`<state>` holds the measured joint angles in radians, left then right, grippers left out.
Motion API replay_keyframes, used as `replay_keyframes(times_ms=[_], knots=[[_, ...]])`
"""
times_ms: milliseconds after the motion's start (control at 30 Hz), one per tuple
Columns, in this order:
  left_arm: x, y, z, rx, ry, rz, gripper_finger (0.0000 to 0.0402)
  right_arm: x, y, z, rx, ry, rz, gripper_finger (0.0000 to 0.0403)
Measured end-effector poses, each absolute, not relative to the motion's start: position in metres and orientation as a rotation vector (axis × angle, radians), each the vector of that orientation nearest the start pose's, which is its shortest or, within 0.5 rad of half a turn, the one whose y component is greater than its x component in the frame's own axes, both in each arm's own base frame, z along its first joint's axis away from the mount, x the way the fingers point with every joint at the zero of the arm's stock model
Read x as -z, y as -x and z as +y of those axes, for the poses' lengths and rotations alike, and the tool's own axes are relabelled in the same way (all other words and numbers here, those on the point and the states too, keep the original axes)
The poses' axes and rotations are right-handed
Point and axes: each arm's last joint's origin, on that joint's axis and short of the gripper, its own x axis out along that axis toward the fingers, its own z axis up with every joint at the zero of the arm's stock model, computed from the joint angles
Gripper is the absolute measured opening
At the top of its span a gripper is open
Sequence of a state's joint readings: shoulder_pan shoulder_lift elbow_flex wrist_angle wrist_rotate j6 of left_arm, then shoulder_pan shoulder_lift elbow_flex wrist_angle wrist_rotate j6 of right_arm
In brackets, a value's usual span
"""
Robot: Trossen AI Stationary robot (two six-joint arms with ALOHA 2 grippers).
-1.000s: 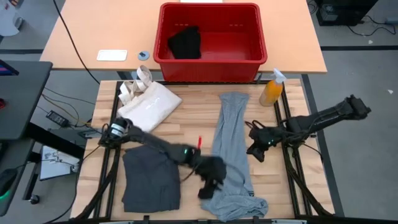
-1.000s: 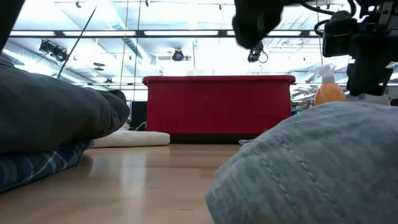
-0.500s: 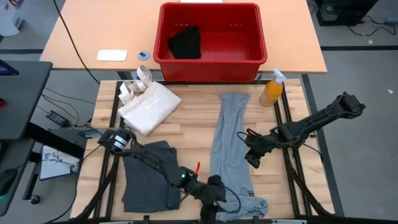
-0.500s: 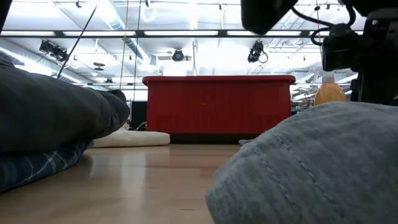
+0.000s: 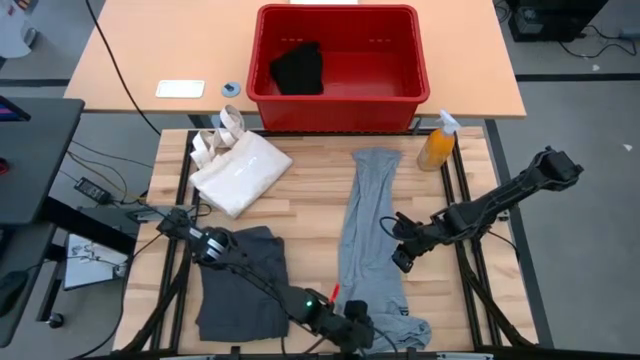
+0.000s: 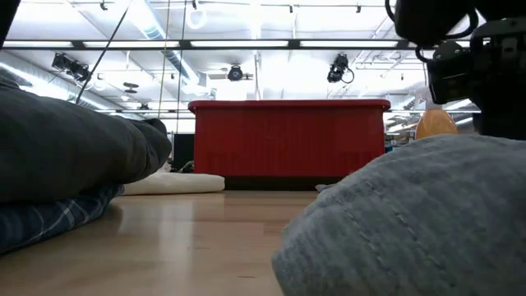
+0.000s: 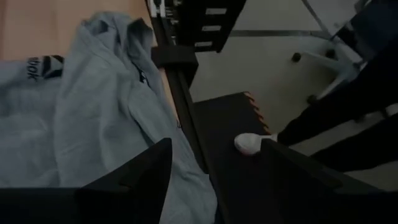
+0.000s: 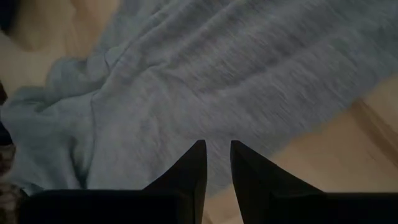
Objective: Fold Laundry from Bin
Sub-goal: Fold the light gray t-shirt
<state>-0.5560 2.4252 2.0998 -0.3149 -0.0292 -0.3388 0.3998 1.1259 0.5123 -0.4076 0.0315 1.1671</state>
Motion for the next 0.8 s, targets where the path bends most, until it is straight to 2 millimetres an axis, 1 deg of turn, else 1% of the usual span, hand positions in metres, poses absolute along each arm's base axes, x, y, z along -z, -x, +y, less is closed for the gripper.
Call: replay_keyframes(times_ms=[100,267,333,433,500,600,700,800], knots=[[-0.189,-0.465,-0.294,0.412,0.099,0.700,0.0250,-0.166,-0.174,0.078,0.301,-0.853,1.071,0.0082],[-0.181,-0.460,-0.300,0.444,0.019,0.718,0.0250,-0.167,-0.170,0.085,0.336,-0.875,1.040,0.0082],[-0.170,-0.461,-0.303,0.444,0.009,0.734,0.0250,-0.167,-0.169,0.088,0.360,-0.885,1.018,0.0082],[-0.153,-0.462,-0.301,0.409,-0.022,0.766,0.0250,-0.167,-0.167,0.091,0.381,-0.903,0.997,0.0082],[-0.149,-0.465,-0.299,0.378,-0.053,0.753,0.0250,-0.167,-0.166,0.093,0.380,-0.906,0.997,0.0082],[-0.149,-0.467,-0.295,0.336,-0.069,0.742,0.0249,-0.167,-0.165,0.095,0.374,-0.905,1.003,0.0082],[-0.146,-0.468,-0.291,0.325,-0.068,0.772,0.0236,-0.167,-0.164,0.097,0.373,-0.912,1.004,0.0082],[-0.142,-0.465,-0.289,0.339,-0.079,0.831,0.0200,-0.167,-0.163,0.098,0.380,-0.912,0.992,0.0082]])
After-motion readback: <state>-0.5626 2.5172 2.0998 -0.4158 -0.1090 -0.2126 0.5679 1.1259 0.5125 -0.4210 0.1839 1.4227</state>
